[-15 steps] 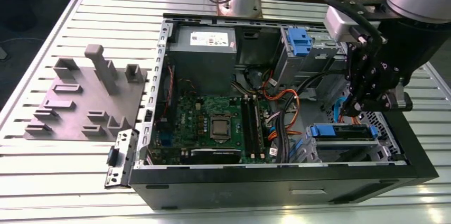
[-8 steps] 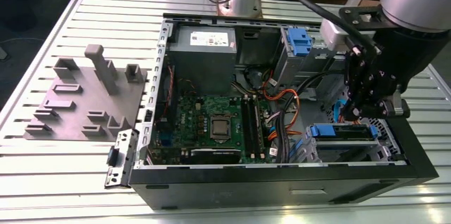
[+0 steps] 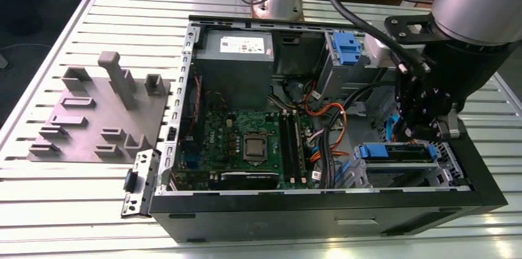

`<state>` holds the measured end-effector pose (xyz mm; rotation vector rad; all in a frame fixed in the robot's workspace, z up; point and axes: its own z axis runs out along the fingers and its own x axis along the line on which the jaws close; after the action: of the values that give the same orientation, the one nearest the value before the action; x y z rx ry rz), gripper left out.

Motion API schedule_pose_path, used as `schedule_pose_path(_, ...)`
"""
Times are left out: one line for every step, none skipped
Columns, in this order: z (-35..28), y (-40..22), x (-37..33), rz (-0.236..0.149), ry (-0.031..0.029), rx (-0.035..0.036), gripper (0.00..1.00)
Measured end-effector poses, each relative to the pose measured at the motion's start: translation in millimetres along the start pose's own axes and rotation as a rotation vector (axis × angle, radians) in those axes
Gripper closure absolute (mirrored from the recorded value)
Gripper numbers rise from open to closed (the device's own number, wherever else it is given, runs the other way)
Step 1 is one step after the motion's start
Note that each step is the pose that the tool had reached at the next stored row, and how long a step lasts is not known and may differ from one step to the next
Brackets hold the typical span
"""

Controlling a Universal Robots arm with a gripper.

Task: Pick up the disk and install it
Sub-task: 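Insert the second disk wire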

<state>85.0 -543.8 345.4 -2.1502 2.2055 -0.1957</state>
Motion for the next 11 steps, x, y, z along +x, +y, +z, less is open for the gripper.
schedule_pose_path(0.7, 0.5, 0.3, 0.0, -0.0029, 0.0015, 0.84)
schedule_pose_path(1.5, 0.8, 0.8, 0.001, -0.0068, 0.0026, 0.84)
schedule_pose_path(2.2, 1.0, 1.5, 0.002, -0.0124, 0.0034, 0.84)
schedule_pose_path(2.9, 1.2, 2.3, 0.002, -0.0174, 0.004, 0.84)
schedule_pose_path(3.8, 1.7, 3.0, 0.003, -0.0196, 0.0051, 0.84)
schedule_pose_path(4.8, 1.9, 3.9, 0.003, -0.0215, 0.0059, 0.84)
schedule_pose_path(5.7, 2.1, 4.8, 0.003, -0.0237, 0.0065, 0.84)
schedule_pose_path(6.5, 2.3, 5.8, 0.004, -0.0263, 0.0073, 0.84)
schedule_pose_path(7.1, 2.5, 6.7, 0.004, -0.0283, 0.0084, 0.84)
schedule_pose_path(7.4, 3.0, 7.8, 0.005, -0.0315, 0.0105, 0.84)
schedule_pose_path(7.6, 3.6, 8.7, 0.005, -0.0352, 0.0125, 0.84)
